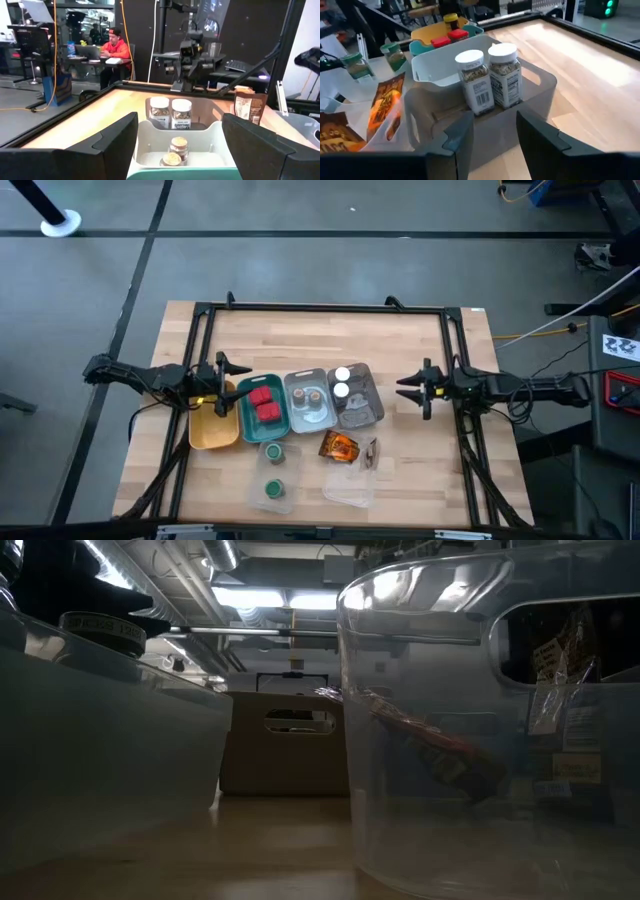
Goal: Sort spices by type
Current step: Return to Home Position
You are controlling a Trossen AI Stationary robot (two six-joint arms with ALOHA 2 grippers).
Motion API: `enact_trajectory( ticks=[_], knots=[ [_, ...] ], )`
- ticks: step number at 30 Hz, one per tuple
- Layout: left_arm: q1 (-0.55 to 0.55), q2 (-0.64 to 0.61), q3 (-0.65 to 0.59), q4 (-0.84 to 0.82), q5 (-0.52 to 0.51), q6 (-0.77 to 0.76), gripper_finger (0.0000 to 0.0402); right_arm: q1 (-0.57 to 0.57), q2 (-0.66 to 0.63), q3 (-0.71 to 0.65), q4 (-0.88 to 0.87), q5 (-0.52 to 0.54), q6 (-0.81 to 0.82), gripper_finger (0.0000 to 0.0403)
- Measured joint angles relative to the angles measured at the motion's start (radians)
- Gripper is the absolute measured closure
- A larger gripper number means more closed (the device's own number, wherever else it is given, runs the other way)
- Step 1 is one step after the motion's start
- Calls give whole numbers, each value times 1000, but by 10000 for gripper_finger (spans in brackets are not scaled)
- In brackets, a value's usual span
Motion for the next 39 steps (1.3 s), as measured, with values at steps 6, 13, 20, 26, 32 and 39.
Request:
enact_trajectory(
  ticks=[6,13,20,26,32,39],
  knots=[
    [0,0,0,0,0,1,128,0,-46,-78,126,-30,-32,253],
    [0,0,0,-7,0,11,128,0,-68,-81,134,-44,-96,253],
    [0,0,0,-22,-2,96,128,0,-114,-81,121,-27,-182,253],
    [0,4,0,-28,-3,129,128,0,-113,-80,117,-22,-184,253],
    [0,5,0,-29,-3,155,128,0,-113,-80,112,-25,-183,253],
    [0,5,0,-29,-3,151,128,0,-113,-80,108,-28,-170,253]
  ],
)
